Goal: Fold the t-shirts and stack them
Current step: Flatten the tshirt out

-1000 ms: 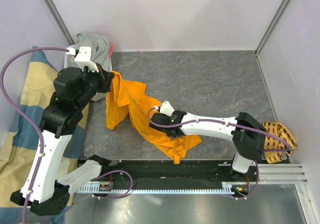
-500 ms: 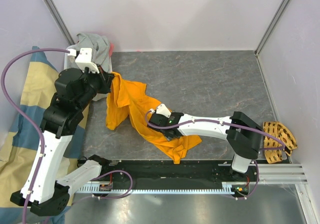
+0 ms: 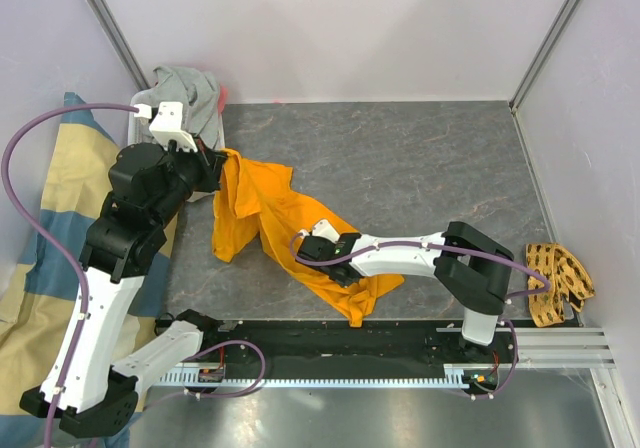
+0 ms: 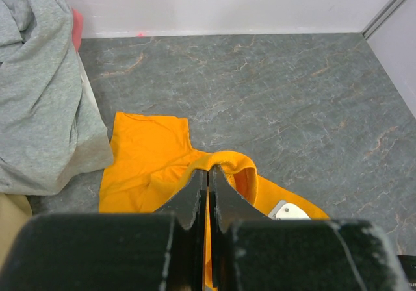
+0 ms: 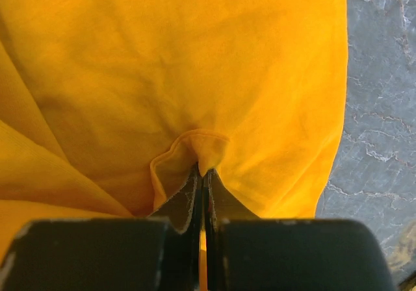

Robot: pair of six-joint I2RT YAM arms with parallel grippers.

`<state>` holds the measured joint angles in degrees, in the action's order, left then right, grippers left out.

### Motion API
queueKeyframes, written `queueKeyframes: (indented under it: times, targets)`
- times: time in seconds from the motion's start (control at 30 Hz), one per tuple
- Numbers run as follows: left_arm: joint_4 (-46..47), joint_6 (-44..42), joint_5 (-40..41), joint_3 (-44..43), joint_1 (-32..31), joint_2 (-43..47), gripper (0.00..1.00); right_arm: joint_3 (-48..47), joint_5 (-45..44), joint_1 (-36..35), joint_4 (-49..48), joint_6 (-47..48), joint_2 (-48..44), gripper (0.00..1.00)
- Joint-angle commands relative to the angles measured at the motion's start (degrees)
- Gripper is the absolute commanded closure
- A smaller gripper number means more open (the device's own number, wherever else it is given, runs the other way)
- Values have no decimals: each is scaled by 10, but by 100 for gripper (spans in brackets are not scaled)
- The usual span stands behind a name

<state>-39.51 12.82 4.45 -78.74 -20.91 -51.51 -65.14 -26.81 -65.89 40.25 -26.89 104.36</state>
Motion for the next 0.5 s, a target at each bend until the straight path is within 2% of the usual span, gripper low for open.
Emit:
queueKeyframes:
  times: [0.0,0.47]
  targets:
    - [25,11,12,-1,3,8,98,-3,-10,-2,-8,-5,-4,100]
    - [28,13,7,-14,3,-5,98,-112,-133,16,112,-13,-150,100]
